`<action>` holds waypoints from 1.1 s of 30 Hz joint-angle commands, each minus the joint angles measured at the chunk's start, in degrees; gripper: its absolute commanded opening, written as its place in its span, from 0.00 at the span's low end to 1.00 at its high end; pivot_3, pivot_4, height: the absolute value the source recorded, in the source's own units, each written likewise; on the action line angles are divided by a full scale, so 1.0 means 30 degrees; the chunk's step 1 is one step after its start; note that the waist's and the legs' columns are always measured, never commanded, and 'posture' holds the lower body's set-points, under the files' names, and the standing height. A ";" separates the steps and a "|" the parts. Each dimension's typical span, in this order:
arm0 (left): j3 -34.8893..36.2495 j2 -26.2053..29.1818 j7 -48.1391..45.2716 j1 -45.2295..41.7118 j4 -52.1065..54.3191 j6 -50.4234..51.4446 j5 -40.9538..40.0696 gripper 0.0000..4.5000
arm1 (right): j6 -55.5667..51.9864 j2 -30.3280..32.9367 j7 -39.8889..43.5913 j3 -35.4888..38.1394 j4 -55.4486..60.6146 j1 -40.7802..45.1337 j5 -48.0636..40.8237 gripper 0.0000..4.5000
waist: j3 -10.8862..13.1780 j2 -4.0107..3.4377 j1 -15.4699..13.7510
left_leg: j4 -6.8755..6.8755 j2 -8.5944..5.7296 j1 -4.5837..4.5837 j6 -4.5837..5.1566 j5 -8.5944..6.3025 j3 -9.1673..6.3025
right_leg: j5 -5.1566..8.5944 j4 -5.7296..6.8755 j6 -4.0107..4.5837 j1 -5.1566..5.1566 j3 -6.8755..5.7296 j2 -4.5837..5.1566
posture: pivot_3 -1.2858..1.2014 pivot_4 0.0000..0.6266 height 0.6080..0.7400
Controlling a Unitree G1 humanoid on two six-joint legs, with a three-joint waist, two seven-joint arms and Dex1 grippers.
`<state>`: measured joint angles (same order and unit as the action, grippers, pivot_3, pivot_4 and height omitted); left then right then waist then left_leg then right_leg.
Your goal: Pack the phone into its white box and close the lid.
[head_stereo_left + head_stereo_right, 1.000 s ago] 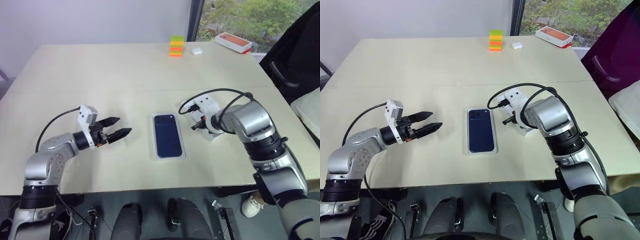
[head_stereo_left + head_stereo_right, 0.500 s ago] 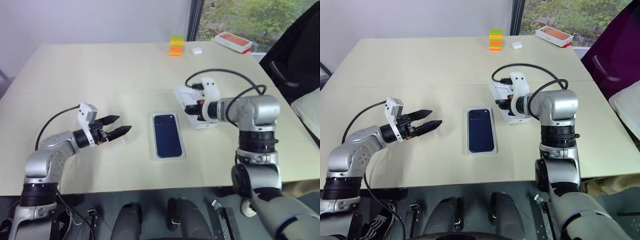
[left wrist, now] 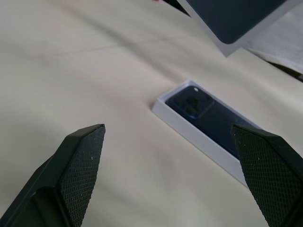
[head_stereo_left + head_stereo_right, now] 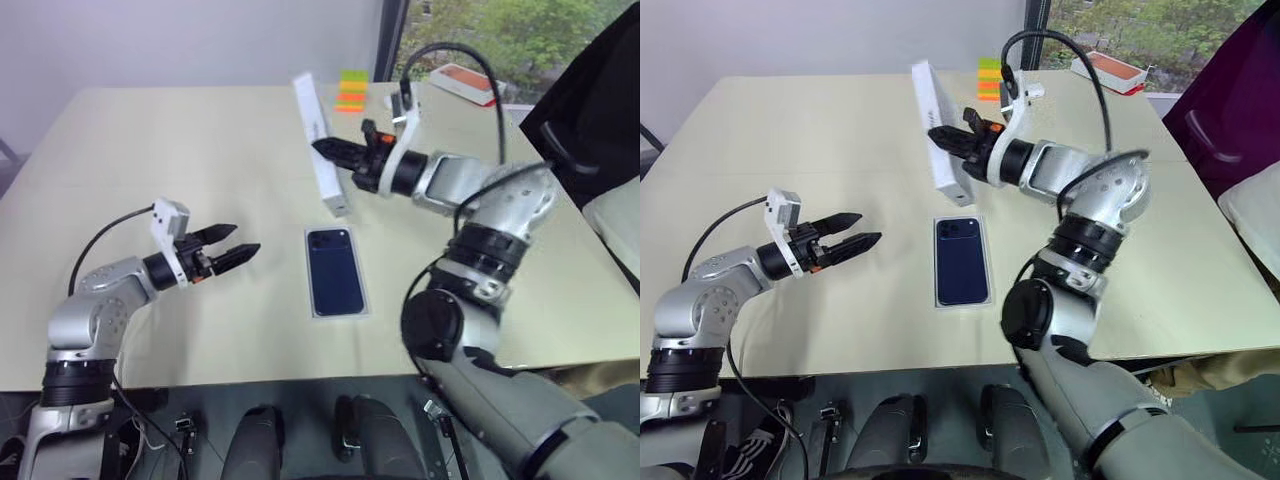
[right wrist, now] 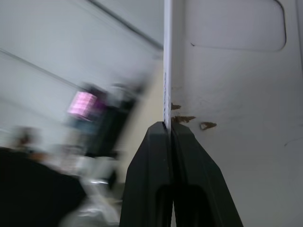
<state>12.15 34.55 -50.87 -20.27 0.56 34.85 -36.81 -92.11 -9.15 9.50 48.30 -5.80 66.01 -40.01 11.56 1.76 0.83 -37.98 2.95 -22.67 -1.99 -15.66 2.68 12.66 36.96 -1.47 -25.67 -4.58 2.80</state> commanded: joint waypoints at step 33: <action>0.2323 0.1009 -0.0234 0.1812 0.3064 0.0306 -0.2265 1.00 | 0.9630 0.0637 -1.2559 -1.3407 0.2527 -1.3942 -2.4330 0.01 | -0.0059 0.0027 0.0147 | -0.0066 0.0009 -0.0207 0.0020 -0.0001 0.0034 | -0.0061 0.0000 -0.0044 -0.0255 0.0192 -0.0057 | 0.52 0.24 1.00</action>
<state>18.87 37.52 -51.23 -15.25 7.45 36.70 -43.02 -63.90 -7.35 -29.23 9.05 -0.08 24.44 -111.10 11.38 1.85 1.27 -38.18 2.97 -23.28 -1.93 -15.66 2.81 12.48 36.95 -1.60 -26.43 -3.98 2.64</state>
